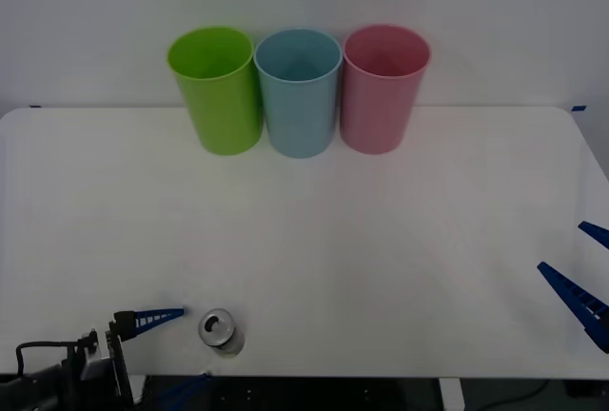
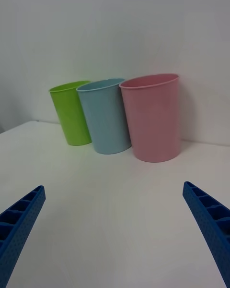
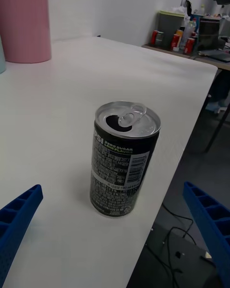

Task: Grasp the object on the table and drop it into the matching bin: aluminum can to the light blue bin, PET bottle to the pink bin.

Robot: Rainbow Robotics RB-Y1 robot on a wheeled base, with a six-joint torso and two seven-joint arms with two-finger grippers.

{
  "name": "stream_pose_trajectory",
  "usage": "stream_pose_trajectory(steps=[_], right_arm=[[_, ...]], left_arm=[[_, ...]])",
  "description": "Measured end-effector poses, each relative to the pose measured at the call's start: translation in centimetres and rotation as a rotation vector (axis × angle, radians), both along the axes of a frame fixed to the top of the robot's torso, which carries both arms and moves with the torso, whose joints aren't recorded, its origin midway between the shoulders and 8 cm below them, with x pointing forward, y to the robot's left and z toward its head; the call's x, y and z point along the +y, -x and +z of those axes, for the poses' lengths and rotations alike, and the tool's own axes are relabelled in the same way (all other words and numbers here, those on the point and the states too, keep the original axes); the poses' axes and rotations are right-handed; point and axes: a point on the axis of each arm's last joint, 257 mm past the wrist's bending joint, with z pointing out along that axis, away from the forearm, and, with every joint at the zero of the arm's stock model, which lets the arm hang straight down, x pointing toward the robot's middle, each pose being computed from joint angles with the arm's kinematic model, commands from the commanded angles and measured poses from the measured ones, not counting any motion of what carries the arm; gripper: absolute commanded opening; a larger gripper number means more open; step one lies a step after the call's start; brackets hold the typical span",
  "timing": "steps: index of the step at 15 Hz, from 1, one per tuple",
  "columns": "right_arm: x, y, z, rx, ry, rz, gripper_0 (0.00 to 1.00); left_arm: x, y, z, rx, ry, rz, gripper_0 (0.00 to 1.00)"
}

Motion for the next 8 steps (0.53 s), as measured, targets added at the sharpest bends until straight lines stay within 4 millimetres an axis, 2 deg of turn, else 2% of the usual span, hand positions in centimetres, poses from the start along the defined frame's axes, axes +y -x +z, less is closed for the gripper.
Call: stream_pose_trajectory(steps=[8], right_arm=[[0.0,0.0,0.0,0.0,0.0,0.0,1.0]], left_arm=[[-2.4,-1.1,-0.7,-0.032,0.018,0.011,1.0]])
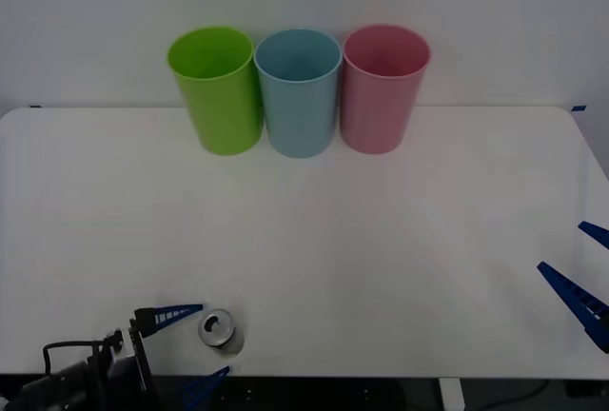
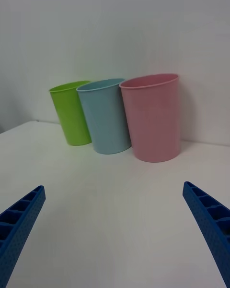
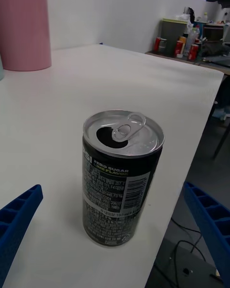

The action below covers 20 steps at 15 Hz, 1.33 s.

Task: Grasp the object on the table and drop it into the matching bin: aluminum can to the light blue bin, PET bottle to the pink bin.

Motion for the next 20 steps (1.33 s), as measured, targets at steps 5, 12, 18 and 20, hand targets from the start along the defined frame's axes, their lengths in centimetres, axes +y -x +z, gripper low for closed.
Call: stream_pose_trajectory(steps=[5,12,18,20], right_arm=[[0.0,0.0,0.0,0.0,0.0,0.0,1.0],[0.0,0.0,0.0,0.0,0.0,0.0,1.0],[0.0,0.0,0.0,0.0,0.0,0.0,1.0],[0.0,0.0,0.0,0.0,0.0,0.0,1.0]], left_arm=[[-1.2,-0.6,-0.1,-0.017,0.002,-0.009,1.0],[-2.5,-0.9,-0.1,-0.029,0.012,-0.008,1.0],[-2.5,-0.8,-0.3,-0.03,0.006,-0.009,0.0],[-2.5,-0.8,-0.4,-0.036,0.003,-0.01,0.0]])
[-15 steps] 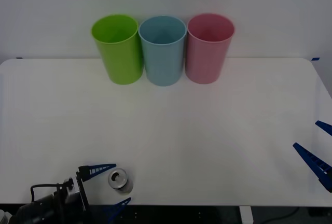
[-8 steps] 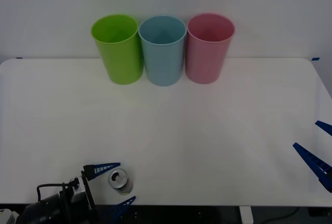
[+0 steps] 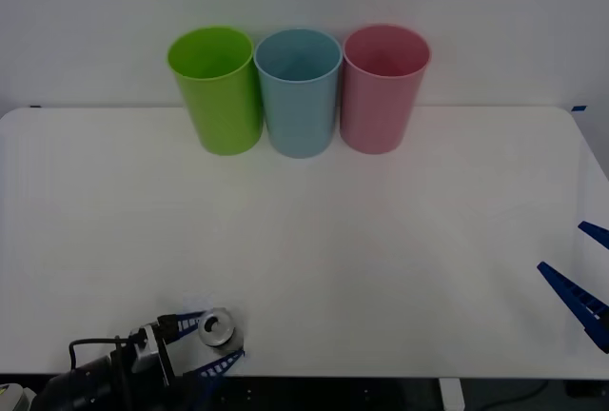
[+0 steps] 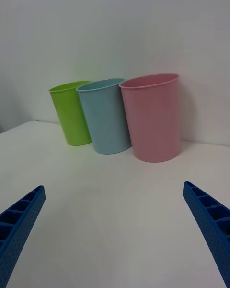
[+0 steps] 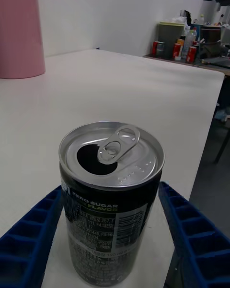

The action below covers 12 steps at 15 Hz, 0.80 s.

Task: Grasp the object on the table and drop it into the matching bin: aluminum can to the light blue bin, PET bottle to the pink bin.

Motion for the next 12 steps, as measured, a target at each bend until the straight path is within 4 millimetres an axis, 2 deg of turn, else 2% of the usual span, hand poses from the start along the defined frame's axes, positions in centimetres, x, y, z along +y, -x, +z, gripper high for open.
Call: stream_pose_trajectory(steps=[7,12], right_arm=[[0.0,0.0,0.0,0.0,0.0,0.0,1.0],[0.0,0.0,0.0,0.0,0.0,0.0,1.0]], left_arm=[[0.0,-0.2,0.2,0.0,0.004,0.001,0.0],[0.0,-1.3,1.3,-0.009,0.038,0.019,0.0]])
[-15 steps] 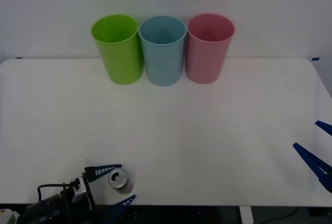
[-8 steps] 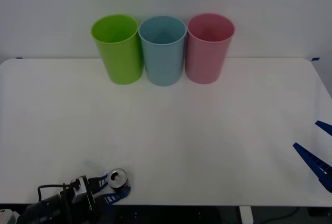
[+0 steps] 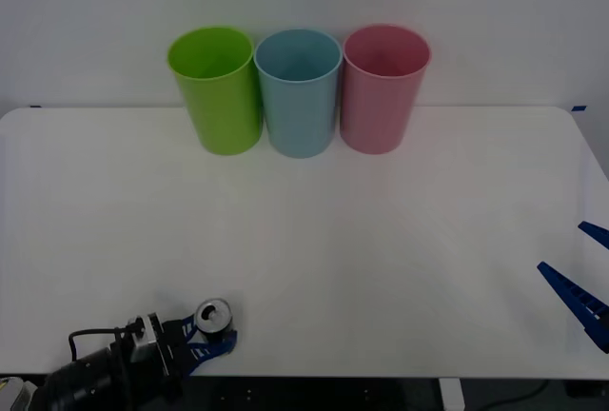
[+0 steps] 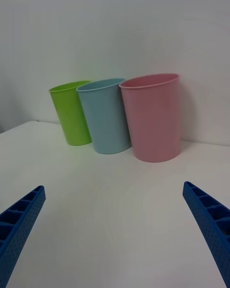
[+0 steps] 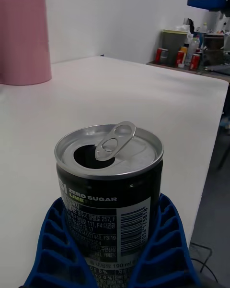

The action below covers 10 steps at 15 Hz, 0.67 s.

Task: Grasp the object on the table and drop it into the matching bin: aluminum can to the light blue bin, PET bottle to the pink bin.

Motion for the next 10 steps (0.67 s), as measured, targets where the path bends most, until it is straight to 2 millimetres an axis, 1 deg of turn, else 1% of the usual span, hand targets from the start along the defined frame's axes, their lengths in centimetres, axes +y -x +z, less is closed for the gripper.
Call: stream_pose_trajectory(steps=[3,6,8,10], right_arm=[[0.0,0.0,0.0,0.0,0.0,0.0,1.0],[0.0,0.0,0.0,0.0,0.0,0.0,1.0],[0.0,0.0,0.0,0.0,0.0,0.0,1.0],[0.0,0.0,0.0,0.0,0.0,0.0,1.0]], left_arm=[[-0.4,-1.7,1.6,-0.024,0.033,0.015,0.0],[-0.3,-3.4,3.5,-0.05,0.074,0.041,0.0],[0.2,-4.5,4.9,-0.059,0.119,0.08,0.0],[1.2,-5.8,6.1,-0.064,0.147,0.135,0.0]])
